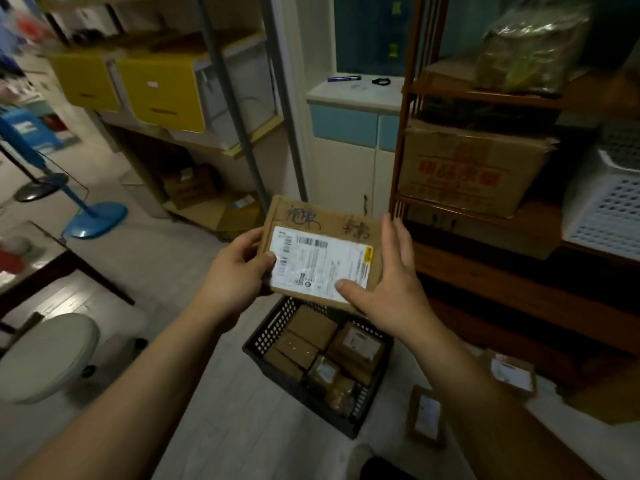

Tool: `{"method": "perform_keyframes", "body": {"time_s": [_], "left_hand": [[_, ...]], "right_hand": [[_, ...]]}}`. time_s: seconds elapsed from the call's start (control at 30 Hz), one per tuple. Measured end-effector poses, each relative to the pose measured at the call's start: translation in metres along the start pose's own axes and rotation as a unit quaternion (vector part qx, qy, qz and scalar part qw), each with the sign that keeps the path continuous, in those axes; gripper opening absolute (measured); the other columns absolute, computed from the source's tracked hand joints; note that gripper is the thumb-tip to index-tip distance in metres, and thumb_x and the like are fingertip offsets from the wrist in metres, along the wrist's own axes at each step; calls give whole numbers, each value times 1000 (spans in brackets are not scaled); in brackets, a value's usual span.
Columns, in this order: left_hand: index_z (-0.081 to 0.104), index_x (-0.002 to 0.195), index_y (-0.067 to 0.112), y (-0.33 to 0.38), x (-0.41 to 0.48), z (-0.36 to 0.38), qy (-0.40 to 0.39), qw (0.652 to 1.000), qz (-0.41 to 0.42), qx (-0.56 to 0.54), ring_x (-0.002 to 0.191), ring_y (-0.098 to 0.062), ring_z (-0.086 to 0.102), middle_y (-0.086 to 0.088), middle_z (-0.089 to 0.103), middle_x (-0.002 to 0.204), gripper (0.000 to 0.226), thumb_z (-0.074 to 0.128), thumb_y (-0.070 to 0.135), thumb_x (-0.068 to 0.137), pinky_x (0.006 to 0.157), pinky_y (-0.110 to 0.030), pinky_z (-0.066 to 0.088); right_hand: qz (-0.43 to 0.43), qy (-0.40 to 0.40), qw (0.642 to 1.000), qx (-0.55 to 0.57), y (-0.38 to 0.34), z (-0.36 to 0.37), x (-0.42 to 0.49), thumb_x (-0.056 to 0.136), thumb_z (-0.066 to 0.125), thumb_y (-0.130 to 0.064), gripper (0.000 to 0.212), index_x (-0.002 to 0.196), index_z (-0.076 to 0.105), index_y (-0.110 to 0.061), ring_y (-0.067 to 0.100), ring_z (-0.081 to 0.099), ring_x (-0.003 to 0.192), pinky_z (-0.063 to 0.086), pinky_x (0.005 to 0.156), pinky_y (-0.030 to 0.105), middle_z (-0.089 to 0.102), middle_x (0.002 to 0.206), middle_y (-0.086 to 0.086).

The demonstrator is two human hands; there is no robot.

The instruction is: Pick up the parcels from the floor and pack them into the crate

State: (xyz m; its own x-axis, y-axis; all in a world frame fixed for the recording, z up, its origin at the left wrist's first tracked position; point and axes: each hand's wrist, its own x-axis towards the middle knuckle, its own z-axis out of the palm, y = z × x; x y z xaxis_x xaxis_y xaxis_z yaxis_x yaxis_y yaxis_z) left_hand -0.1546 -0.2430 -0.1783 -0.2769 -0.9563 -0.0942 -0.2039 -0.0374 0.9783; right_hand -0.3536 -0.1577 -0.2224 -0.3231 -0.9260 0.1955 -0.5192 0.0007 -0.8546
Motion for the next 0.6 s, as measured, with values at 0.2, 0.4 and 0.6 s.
{"method": "perform_keyframes", "body": {"time_s": [0.2,0.4,0.6], "left_hand": [[57,103,44,-4,64,-13,-12,998,9,66,77,-8,70,8,70,92,35,50,11,92,57,-24,55],[37,123,24,-20,113,0,57,998,3,-39,92,-10,62,-2,54,119,60,70,3,77,55,-12,51],[41,111,57,-67,148,-10,-224,974,-8,20,92,1,64,29,61,97,67,62,0,82,69,-22,56]], "right_hand": [[63,3,998,6,19,22,64,78,70,-37,61,133,45,-32,9,45,116,40,86,21,42,129,-10],[138,50,987,72,27,52,75,89,57,-36,26,110,45,-45,-5,57,87,44,59,9,59,112,-11],[186,105,977,15,31,113,65,93,51,-33,66,147,12,-43,13,50,119,50,90,33,40,143,-2]]}}
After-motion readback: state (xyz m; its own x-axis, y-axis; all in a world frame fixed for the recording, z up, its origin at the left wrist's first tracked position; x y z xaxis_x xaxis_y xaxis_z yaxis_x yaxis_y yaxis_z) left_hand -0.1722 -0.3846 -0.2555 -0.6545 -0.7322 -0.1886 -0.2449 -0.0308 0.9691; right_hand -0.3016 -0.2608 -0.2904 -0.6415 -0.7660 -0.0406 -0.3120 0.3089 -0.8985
